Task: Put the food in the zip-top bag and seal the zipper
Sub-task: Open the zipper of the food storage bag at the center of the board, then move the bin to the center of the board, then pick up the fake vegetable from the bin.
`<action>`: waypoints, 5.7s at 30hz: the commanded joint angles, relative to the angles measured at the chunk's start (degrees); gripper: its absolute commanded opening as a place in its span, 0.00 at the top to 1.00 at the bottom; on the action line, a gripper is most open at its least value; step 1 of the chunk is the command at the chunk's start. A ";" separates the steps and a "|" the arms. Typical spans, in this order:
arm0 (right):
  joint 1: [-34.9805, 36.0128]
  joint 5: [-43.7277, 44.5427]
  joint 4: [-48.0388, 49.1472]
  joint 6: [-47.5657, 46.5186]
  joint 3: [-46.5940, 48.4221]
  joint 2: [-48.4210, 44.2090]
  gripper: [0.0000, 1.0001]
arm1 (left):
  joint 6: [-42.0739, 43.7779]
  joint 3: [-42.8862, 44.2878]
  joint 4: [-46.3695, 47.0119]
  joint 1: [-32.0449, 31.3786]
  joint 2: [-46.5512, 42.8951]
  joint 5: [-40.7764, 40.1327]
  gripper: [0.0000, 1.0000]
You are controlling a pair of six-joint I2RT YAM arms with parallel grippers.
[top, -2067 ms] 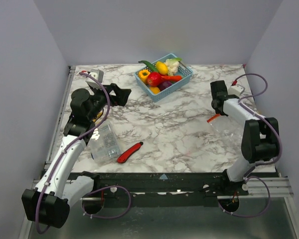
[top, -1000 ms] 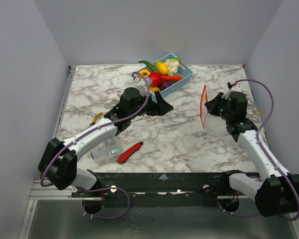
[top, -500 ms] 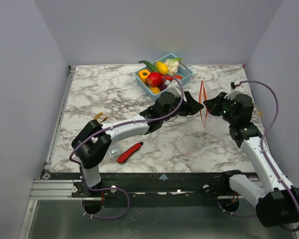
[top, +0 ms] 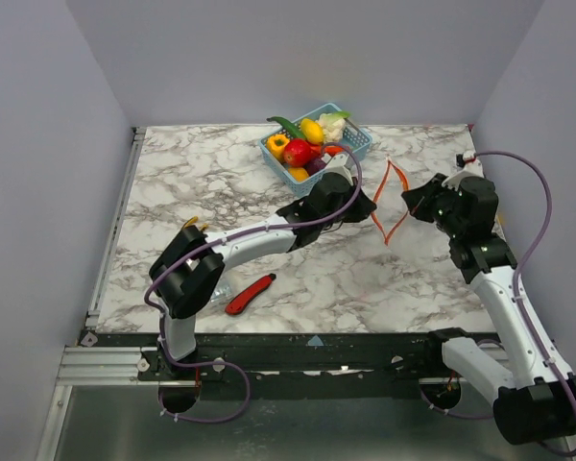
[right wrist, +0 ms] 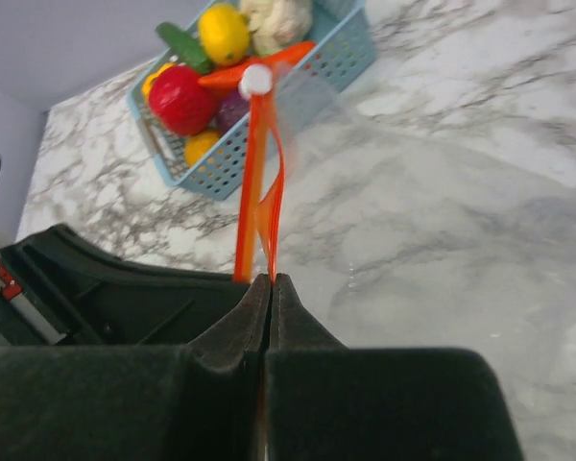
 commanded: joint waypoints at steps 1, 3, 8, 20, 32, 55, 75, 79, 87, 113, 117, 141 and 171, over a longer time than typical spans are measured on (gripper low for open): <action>-0.13 20.45 -10.81 -0.93 5.65 -1.94 1.00 | 7.06 1.14 -7.23 1.24 -2.14 -3.78 1.00; -0.11 27.84 -13.97 -1.48 7.23 -3.21 1.00 | 8.90 1.07 -8.40 2.18 -2.71 -2.52 1.00; -0.12 20.88 -12.01 -2.09 6.66 -4.73 1.00 | 10.25 2.03 -9.95 3.14 -2.47 2.29 1.00; -0.11 15.83 -8.61 -2.08 3.11 -1.49 1.00 | 11.68 1.24 -8.43 4.72 -6.33 9.32 0.65; -0.11 14.51 -8.91 -1.65 5.70 0.38 1.00 | 10.70 -2.17 -0.64 20.82 -10.71 7.49 0.32; -0.11 18.76 -10.73 -2.44 12.46 10.60 1.00 | -19.03 34.43 10.29 32.47 26.93 -2.27 0.36; -0.02 15.10 -9.42 -2.05 9.71 8.65 1.00 | 4.96 9.30 7.50 33.73 9.19 -4.29 0.34; -0.03 14.60 -9.42 -1.80 9.73 8.53 1.00 | -1.17 5.70 4.32 34.95 7.57 -4.36 0.36; -0.08 14.20 -8.93 -1.74 9.43 8.46 1.00 | -19.24 -1.97 11.85 37.51 9.01 6.73 0.39; -0.06 13.10 -8.45 -1.38 9.08 7.51 1.00 | -28.68 -5.00 17.60 36.90 16.03 11.82 0.63; -0.04 13.35 -8.47 -1.32 8.79 7.15 1.00 | -28.68 -5.56 18.08 36.89 16.45 11.93 0.69; -0.07 11.46 -7.08 -1.01 7.74 7.29 1.00 | -27.82 -32.94 22.98 32.63 -1.03 9.69 0.92; -0.04 11.28 -6.61 -0.90 7.14 8.61 1.00 | -25.31 11.09 -21.55 38.23 4.34 6.66 0.32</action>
